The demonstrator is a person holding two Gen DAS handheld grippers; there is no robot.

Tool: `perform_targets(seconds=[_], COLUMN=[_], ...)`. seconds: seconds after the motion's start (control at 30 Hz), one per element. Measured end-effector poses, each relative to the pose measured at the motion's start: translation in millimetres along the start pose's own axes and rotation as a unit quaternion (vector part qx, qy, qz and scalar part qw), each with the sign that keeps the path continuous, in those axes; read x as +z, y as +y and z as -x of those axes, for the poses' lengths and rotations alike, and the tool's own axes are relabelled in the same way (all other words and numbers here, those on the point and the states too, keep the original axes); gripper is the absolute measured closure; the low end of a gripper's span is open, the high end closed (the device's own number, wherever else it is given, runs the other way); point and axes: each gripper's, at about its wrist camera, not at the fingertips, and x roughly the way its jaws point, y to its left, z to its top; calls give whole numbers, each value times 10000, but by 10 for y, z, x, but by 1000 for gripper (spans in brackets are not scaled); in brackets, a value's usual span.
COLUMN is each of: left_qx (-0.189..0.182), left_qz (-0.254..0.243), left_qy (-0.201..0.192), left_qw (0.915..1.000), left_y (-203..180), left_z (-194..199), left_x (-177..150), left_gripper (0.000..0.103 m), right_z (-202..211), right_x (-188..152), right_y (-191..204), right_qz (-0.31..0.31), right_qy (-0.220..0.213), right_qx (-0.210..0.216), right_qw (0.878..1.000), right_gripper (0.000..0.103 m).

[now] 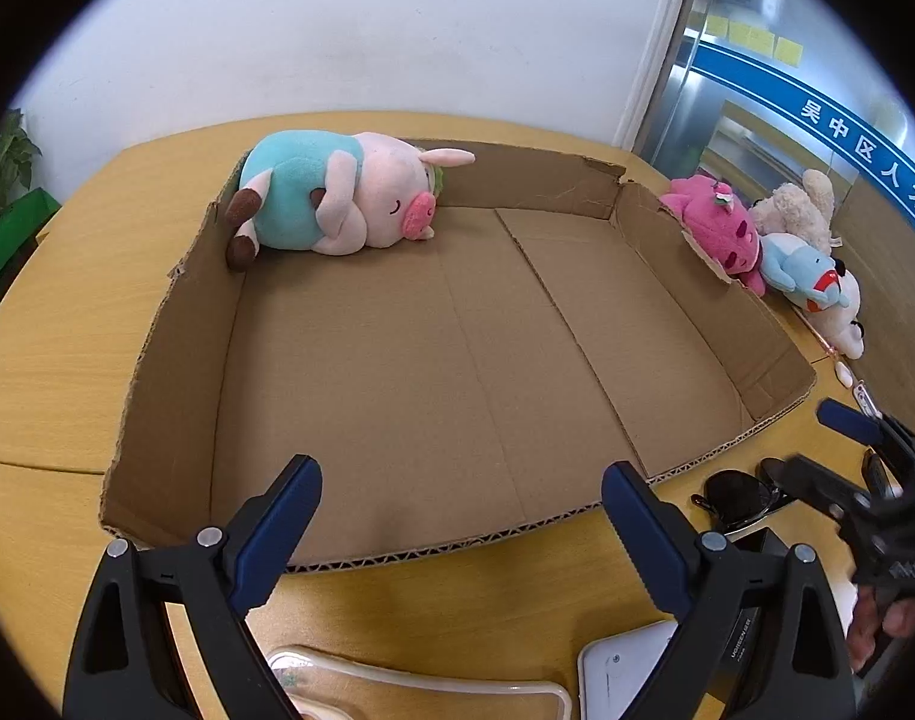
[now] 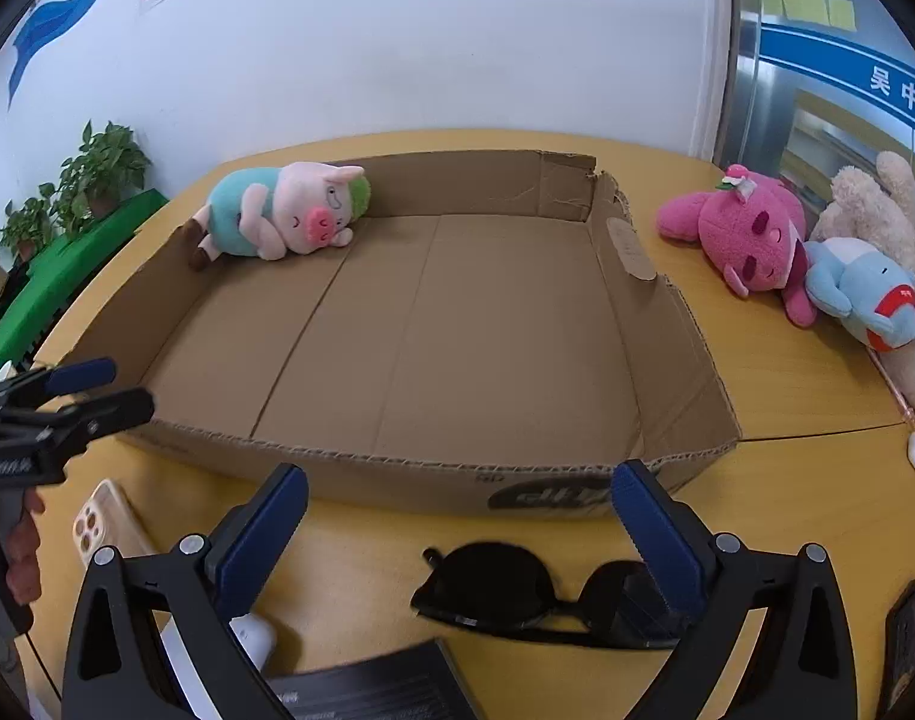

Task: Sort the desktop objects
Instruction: 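Move both tools to the black UGREEN box and close on its sides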

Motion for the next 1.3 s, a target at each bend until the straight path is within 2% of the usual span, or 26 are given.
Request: perform_targets(seconds=[0.13,0.27,0.43,0.53,0.63,0.77,0.87,0.93,1.1,1.17,1.3], left_qx=[-186,-411,-857,-1266,-1506,-2095,-1949,-1989,-2340,-2348,-2439], left_qz=[5,-235,-349,-336,-438,-281,-322,-431,-610,-575,-271], left_qy=[-467,-576,-52,140,360,672,787,777,1051,1194,1370], left_qw=[9987,9972,9957,9913,9870,9751,9771,9760,9646,9630,9597], left_y=[-117,-381,-696,-883,-1096,-1276,-1382,-1454,-1590,-1605,-1542], left_z=[349,595,478,360,195,-70,-197,-199,-174,-169,-128], left_x=[-71,-344,-755,-911,-926,-864,-860,-887,-992,-1046,-1160], left_gripper=[8,8,8,8,8,8,8,8,8,8,8], right_z=[320,544,558,515,460,447,477,509,656,725,669], right_x=[-192,-573,-1041,-1254,-1355,-1330,-1367,-1460,-1720,-1783,-1846], right_y=[-15,-190,-420,-431,-417,-399,-323,-270,-310,-373,-409], right_qz=[-70,31,115,349,476,590,749,906,1001,1036,1293], right_qy=[-371,-294,235,478,569,549,620,677,853,802,976], right_qx=[434,918,1270,1351,1587,1568,1694,1772,2119,1998,1311], right_qw=[9983,9953,9916,9891,9845,9843,9807,9777,9684,9710,9780], right_gripper=[0,0,0,0,0,0,0,0,0,0,0])
